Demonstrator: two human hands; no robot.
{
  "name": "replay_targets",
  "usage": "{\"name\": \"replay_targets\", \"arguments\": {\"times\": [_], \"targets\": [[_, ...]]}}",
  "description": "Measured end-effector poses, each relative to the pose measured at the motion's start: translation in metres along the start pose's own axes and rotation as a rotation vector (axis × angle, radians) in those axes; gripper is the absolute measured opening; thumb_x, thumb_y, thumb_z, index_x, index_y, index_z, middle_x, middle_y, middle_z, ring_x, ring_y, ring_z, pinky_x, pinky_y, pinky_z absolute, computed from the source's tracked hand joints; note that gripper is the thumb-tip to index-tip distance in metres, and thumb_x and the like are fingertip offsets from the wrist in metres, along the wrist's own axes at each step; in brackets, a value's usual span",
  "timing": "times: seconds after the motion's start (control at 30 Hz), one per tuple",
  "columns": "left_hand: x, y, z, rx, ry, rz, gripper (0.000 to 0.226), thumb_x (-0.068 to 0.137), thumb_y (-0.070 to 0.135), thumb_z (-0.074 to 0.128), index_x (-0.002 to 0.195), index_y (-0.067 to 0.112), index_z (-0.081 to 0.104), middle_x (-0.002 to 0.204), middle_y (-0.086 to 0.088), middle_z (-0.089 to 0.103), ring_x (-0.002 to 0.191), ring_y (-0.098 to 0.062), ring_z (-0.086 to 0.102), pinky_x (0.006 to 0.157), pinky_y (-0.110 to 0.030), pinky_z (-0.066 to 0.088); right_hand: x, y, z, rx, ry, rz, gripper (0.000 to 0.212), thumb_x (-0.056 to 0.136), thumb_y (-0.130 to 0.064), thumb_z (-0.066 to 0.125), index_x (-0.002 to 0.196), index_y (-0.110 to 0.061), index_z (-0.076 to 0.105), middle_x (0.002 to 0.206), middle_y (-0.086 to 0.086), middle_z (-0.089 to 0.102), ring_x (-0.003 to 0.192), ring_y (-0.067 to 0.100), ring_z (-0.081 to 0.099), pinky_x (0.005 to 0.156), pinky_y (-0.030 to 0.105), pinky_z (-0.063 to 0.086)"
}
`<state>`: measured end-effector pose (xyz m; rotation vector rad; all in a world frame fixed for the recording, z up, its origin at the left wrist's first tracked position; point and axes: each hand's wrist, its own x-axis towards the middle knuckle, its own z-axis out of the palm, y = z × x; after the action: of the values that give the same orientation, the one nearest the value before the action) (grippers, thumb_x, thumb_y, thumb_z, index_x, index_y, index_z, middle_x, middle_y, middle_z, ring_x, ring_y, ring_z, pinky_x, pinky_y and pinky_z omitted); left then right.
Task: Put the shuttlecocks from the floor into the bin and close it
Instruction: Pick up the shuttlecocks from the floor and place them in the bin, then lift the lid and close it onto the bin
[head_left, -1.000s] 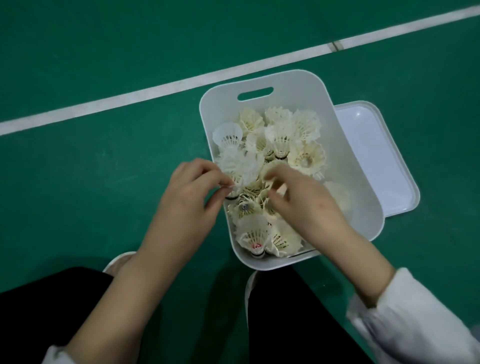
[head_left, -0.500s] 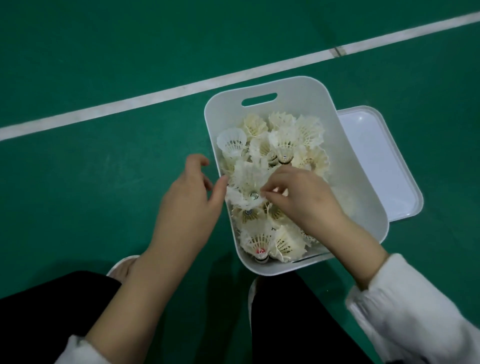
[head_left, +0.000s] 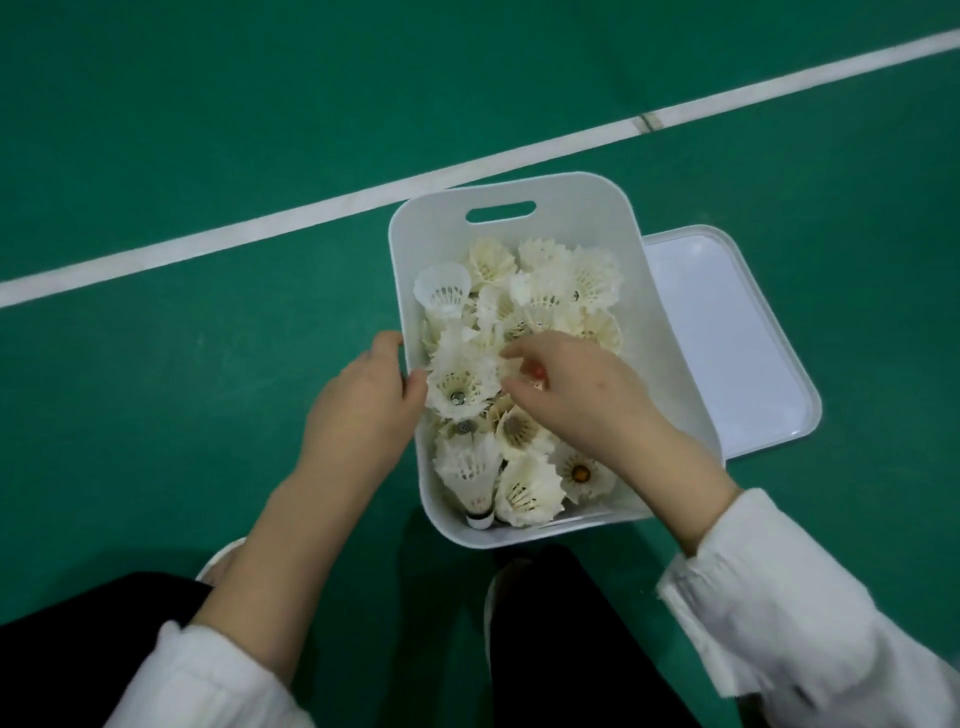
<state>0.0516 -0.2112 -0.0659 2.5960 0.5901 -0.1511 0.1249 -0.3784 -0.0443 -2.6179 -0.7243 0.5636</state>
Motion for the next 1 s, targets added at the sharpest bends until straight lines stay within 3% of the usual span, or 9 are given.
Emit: {"name": "replay_targets", "arguments": {"times": [0.13, 0.3, 0.43, 0.5, 0.57, 0.63, 0.73, 0.87, 1.0], "targets": [[-0.001, 0.034, -0.012, 0.218, 0.224, 0.141, 0.032, 0.093, 0.026, 0.043, 0.118, 0.006, 0.049, 0.108, -0.014, 0.055, 0.096, -0.03, 0.047, 0.075, -0.04, 0.039, -0.007, 0.023, -0.034, 0.088, 0.32, 0.113, 0.026, 0.093, -0.029, 0.046, 0.111, -0.022, 0.063, 0.106, -0.004, 0.065, 0.087, 0.016, 0.059, 0.074, 0.031, 0.046], [0.014, 0.125, 0.007, 0.249, 0.098, 0.426, 0.031, 0.096, 0.028, 0.038, 0.121, 0.013, 0.045, 0.118, -0.009, 0.05, 0.108, -0.026, 0.045, 0.084, -0.037, 0.039, -0.008, 0.11, -0.044, 0.172, 0.503, 0.403, 0.023, 0.092, -0.023, 0.047, 0.106, -0.018, 0.065, 0.104, -0.001, 0.068, 0.085, 0.02, 0.059, 0.068, 0.026, 0.039], [0.029, 0.171, 0.052, 0.208, 0.011, 0.767, 0.036, 0.093, 0.035, 0.045, 0.121, 0.014, 0.055, 0.133, -0.012, 0.048, 0.128, -0.028, 0.037, 0.105, -0.042, 0.03, 0.007, 0.172, 0.009, 0.191, 0.336, 0.474, 0.033, 0.093, -0.021, 0.046, 0.122, -0.011, 0.058, 0.125, 0.012, 0.057, 0.111, 0.027, 0.054, 0.09, 0.033, 0.042], [0.039, 0.17, 0.068, 0.287, -0.115, 0.755, 0.043, 0.094, 0.043, 0.038, 0.124, 0.017, 0.054, 0.143, -0.009, 0.038, 0.14, -0.023, 0.02, 0.114, -0.042, 0.012, 0.017, 0.187, 0.044, 0.129, 0.137, 0.478, 0.051, 0.093, -0.037, 0.036, 0.136, -0.011, 0.044, 0.143, 0.013, 0.04, 0.131, 0.029, 0.039, 0.105, 0.039, 0.036], [0.045, 0.16, 0.076, 0.275, -0.136, 0.736, 0.046, 0.094, 0.048, 0.033, 0.122, 0.019, 0.055, 0.146, -0.004, 0.035, 0.142, -0.018, 0.011, 0.117, -0.041, 0.007, 0.024, 0.194, 0.068, 0.028, -0.007, 0.484, 0.071, 0.09, -0.055, 0.03, 0.147, -0.015, 0.021, 0.156, 0.011, 0.014, 0.144, 0.03, 0.014, 0.115, 0.044, 0.024], [0.046, 0.148, 0.078, 0.229, -0.125, 0.746, 0.046, 0.093, 0.05, 0.03, 0.119, 0.022, 0.056, 0.146, -0.001, 0.033, 0.143, -0.015, 0.007, 0.117, -0.04, 0.008, 0.025, 0.199, 0.084, -0.01, -0.076, 0.535, 0.075, 0.091, -0.056, 0.031, 0.15, -0.019, 0.003, 0.158, 0.009, -0.006, 0.146, 0.029, -0.004, 0.116, 0.052, 0.012], [0.043, 0.134, 0.077, 0.201, -0.125, 0.741, 0.043, 0.094, 0.051, 0.028, 0.114, 0.025, 0.055, 0.148, 0.002, 0.03, 0.144, -0.012, 0.002, 0.117, -0.039, 0.008, 0.024, 0.2, 0.097, -0.155, -0.083, 0.525, 0.071, 0.095, -0.053, 0.028, 0.15, -0.022, -0.006, 0.157, 0.01, -0.015, 0.145, 0.032, -0.012, 0.114, 0.06, 0.007], [0.039, 0.136, 0.078, 0.175, -0.138, 0.714, 0.04, 0.095, 0.049, 0.029, 0.111, 0.024, 0.055, 0.148, 0.004, 0.029, 0.143, -0.009, -0.002, 0.116, -0.036, 0.002, 0.026, 0.201, 0.108, -0.248, -0.077, 0.488, 0.063, 0.101, -0.038, 0.028, 0.149, -0.012, -0.002, 0.157, 0.02, -0.005, 0.143, 0.043, -0.002, 0.111, 0.06, 0.013], [0.034, 0.145, 0.083, 0.132, -0.175, 0.665, 0.04, 0.096, 0.047, 0.028, 0.113, 0.022, 0.055, 0.151, 0.003, 0.024, 0.143, -0.008, -0.007, 0.115, -0.033, -0.003, 0.031, 0.191, 0.092, -0.388, -0.006, 0.456, 0.048, 0.097, -0.013, 0.037, 0.141, 0.001, 0.025, 0.137, 0.029, 0.037, 0.119, 0.046, 0.042, 0.093, 0.051, 0.044]]}}
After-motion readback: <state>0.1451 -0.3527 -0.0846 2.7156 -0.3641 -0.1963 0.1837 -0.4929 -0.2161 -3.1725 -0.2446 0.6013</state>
